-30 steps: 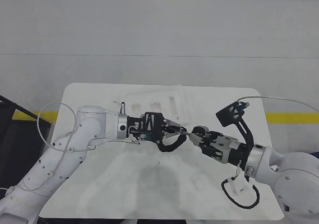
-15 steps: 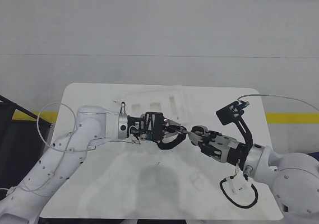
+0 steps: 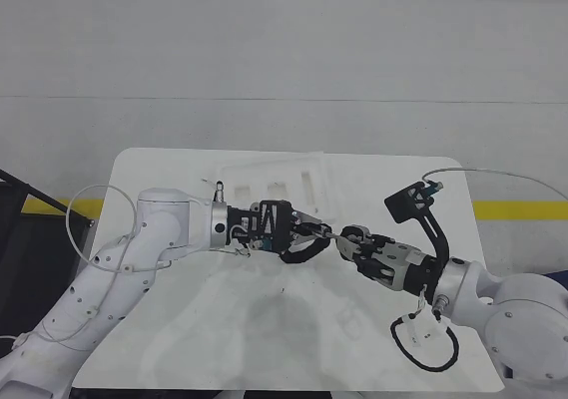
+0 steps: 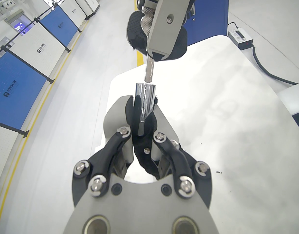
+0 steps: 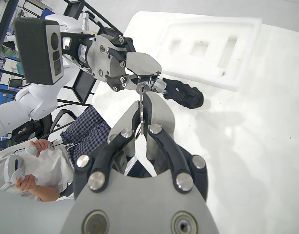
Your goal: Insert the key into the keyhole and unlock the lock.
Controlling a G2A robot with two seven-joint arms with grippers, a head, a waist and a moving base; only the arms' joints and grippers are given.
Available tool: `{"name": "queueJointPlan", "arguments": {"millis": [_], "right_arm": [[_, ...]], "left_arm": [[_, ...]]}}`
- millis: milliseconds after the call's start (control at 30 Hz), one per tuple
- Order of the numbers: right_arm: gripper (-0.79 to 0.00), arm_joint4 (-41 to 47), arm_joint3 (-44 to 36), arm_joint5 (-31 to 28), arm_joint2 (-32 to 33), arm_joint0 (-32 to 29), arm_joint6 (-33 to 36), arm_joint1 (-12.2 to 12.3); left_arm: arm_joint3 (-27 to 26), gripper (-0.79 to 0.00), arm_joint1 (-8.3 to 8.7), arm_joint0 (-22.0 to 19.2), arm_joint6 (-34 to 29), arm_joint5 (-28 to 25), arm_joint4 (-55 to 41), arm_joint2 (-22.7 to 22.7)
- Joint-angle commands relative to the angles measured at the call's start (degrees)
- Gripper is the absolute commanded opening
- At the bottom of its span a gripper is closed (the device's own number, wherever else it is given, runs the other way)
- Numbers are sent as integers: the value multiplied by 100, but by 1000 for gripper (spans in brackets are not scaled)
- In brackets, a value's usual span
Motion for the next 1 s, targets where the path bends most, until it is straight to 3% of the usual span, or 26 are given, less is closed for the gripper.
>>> {"name": "queueJointPlan", "arguments": {"millis": [0,967], "right_arm": [[-785,3,0,11,-4,-3,-2,1],[-785,-3,67,167,-115,31,81,15]], "left_arm": [[-1,-785,-2,6,25,-16,40,-4],[-58,-785,-70,-30,145,-95,480,50]]}}
